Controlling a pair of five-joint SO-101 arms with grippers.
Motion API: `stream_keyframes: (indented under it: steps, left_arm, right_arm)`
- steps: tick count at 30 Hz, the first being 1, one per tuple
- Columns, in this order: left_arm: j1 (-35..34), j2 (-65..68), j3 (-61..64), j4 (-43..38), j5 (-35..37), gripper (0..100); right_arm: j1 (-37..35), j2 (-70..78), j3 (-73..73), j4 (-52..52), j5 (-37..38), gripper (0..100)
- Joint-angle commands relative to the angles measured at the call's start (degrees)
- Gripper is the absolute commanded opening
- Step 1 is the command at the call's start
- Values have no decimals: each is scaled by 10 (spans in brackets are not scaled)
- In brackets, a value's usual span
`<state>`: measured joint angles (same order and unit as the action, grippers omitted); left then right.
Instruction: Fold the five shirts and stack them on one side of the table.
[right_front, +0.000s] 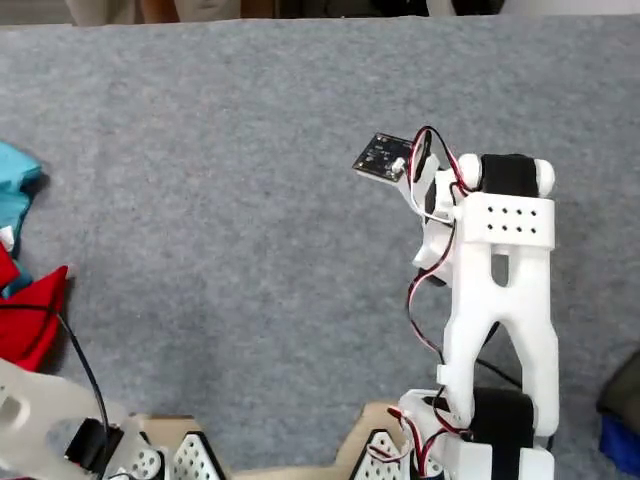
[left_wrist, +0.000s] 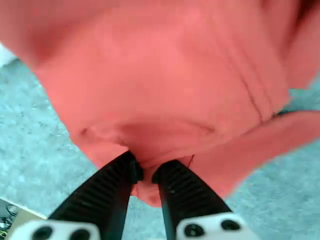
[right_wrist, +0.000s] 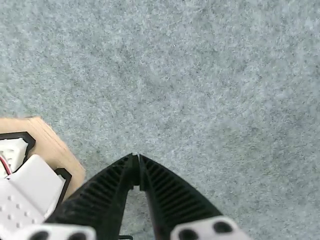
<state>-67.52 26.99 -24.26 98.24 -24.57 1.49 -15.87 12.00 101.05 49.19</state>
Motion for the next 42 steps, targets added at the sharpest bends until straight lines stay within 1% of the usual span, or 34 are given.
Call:
stream_keyframes:
  steps: [1, 4, 7, 9, 13, 16, 18, 22, 25, 27, 29, 31, 33, 35, 37, 40, 42]
  left_arm:
    - [45, -37, -85, 26, 34, 19]
    - [95, -102, -93, 26, 76, 19]
    - [181, -181, -93, 26, 103, 19]
    - [261, -237, -93, 26, 129, 19]
    - [469, -329, -92, 26, 183, 19]
    - [636, -342, -78, 25, 197, 19]
    - [726, -342, -65, 25, 207, 19]
    - [864, -342, -25, 11, 219, 19]
    - [927, -342, 16, -18, 229, 22]
    - [944, -342, 50, -35, 229, 40]
    - [946, -342, 83, -47, 230, 110]
    - [929, -344, 103, -45, 245, 197]
    - [891, -348, 111, -44, 286, 258]
    - [830, -348, 102, -32, 298, 274]
    - [760, -348, 82, -10, 279, 272]
    - [639, -348, 70, 9, 241, 271]
    - [557, -348, 77, 11, 229, 271]
  right_arm:
    - [-9, -35, -6, -3, -27, 6]
    - [-10, -35, -6, -19, -48, 6]
    - [-8, -35, -5, -33, -68, 6]
    - [-7, -35, -3, -41, -79, 6]
    - [3, -35, -1, -43, -101, 6]
    - [35, -35, -1, -47, -110, 6]
    - [68, -34, -1, -52, -107, 6]
    - [145, -30, -1, -69, -91, 6]
    - [184, -29, 0, -74, -65, 6]
    - [196, -29, 0, -76, -56, 6]
    - [199, -29, 0, -76, -47, 8]
    - [196, -29, 0, -76, -47, 8]
    - [195, -29, -1, -76, -47, 9]
    - [182, -29, -2, -76, -47, 9]
    - [160, -29, -1, -75, -48, 9]
    - [107, -29, -1, -73, -53, 9]
    - [57, -29, -2, -74, -73, 9]
